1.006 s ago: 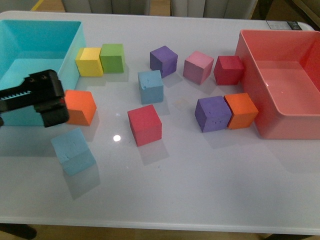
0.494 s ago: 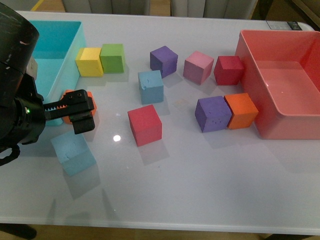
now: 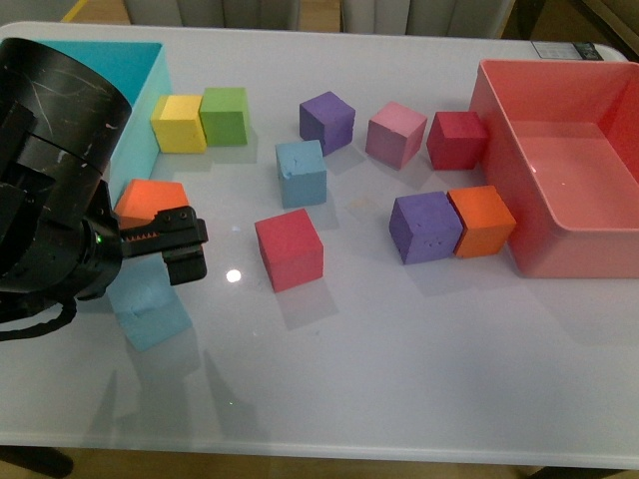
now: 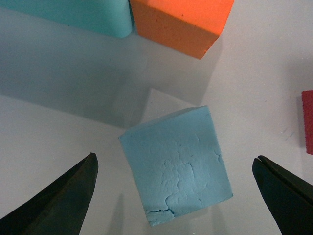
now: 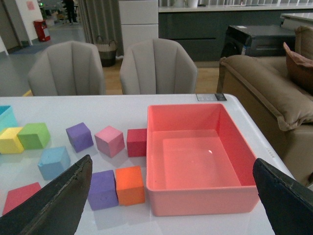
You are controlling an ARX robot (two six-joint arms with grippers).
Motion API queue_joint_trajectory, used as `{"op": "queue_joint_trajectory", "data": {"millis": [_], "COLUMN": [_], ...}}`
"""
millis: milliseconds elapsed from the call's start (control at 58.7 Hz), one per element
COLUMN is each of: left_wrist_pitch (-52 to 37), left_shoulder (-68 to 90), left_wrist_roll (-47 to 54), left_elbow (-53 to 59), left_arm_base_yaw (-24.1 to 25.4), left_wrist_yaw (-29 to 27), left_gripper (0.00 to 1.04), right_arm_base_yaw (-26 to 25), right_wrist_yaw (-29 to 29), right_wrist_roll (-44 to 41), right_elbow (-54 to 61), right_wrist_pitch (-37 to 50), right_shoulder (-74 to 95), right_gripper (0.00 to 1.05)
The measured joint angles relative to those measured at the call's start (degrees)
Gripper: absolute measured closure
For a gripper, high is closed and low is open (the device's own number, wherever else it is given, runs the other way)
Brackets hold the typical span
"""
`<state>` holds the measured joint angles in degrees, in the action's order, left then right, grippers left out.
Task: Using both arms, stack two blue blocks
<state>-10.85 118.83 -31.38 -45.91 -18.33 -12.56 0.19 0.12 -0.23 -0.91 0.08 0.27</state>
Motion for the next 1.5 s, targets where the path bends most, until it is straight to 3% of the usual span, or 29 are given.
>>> {"op": "queue_joint_trajectory", "data": {"millis": [648,886,1006,1210,1500], "left_wrist_pitch": [1.49,2.54,3.34,7.67,13.03], "left_shoulder": [6.03,6.97,6.69,2.49,-6.51], "left_wrist_roll": [0.02,0.00,0.20,3.89,10.05], "left_elbow": [-4.50,-4.52,-4.52,-4.52,-9.79], "left_arm_base_yaw": [-1.05,-2.27,-2.58,-3.43,-3.10], "left_wrist_yaw": [0.74,0.48,0.22,0.13,-0.96], "left_gripper": [0.09,0.41,0.52,0.60,0.64], "right_arm_base_yaw": [0.00,0.00,0.00,0.00,0.00], "right_wrist_yaw": [0.00,0.00,-0.02,0.00,-0.02], "right_wrist_roll": [0.02,0.00,0.00,0.02,0.00], "right_elbow": [0.00,0.00,0.00,0.00,0.00], "right_wrist_pitch": [0.00,0.00,0.00,0.00,0.00], "right_shoulder": [0.00,0.00,0.00,0.00,0.00], "right_gripper": [0.09,0.09,0.09,0.09,0.09]}}
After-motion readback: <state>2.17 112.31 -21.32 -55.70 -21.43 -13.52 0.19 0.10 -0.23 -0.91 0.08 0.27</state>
